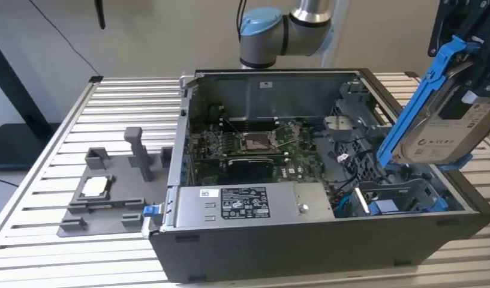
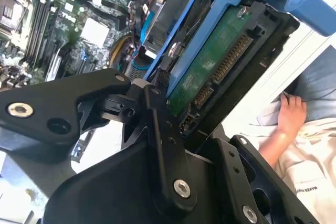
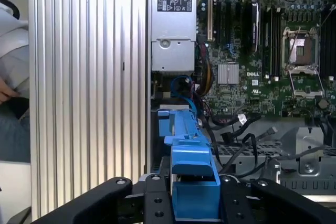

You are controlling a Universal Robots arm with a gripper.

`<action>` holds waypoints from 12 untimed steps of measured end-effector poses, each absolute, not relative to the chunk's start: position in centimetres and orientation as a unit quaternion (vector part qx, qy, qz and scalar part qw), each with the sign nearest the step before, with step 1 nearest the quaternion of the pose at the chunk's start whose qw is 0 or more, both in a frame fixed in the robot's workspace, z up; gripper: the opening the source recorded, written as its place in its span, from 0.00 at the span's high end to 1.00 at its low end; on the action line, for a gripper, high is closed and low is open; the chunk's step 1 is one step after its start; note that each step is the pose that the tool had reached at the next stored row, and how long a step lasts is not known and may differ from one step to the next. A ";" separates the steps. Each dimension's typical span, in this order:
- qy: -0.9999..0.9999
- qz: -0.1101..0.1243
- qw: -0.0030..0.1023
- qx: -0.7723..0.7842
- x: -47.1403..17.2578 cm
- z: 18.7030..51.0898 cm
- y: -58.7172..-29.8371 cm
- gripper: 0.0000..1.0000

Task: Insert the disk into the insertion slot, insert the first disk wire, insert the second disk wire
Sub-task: 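Insert the disk into the insertion slot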

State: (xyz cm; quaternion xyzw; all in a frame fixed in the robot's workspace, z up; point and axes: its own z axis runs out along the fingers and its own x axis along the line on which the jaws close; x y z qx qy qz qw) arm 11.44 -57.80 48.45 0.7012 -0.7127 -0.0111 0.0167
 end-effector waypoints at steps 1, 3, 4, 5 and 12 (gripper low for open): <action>-0.712 -0.011 0.016 0.702 11.4 48.3 -57.9 0.67; -0.711 -0.011 0.017 0.703 11.4 48.0 -57.9 0.67; -0.711 -0.011 0.016 0.703 11.4 47.8 -57.9 0.67; -0.710 -0.011 0.016 0.704 11.4 47.6 -57.9 0.67; -0.697 -0.010 0.017 0.716 11.4 46.6 -57.9 0.67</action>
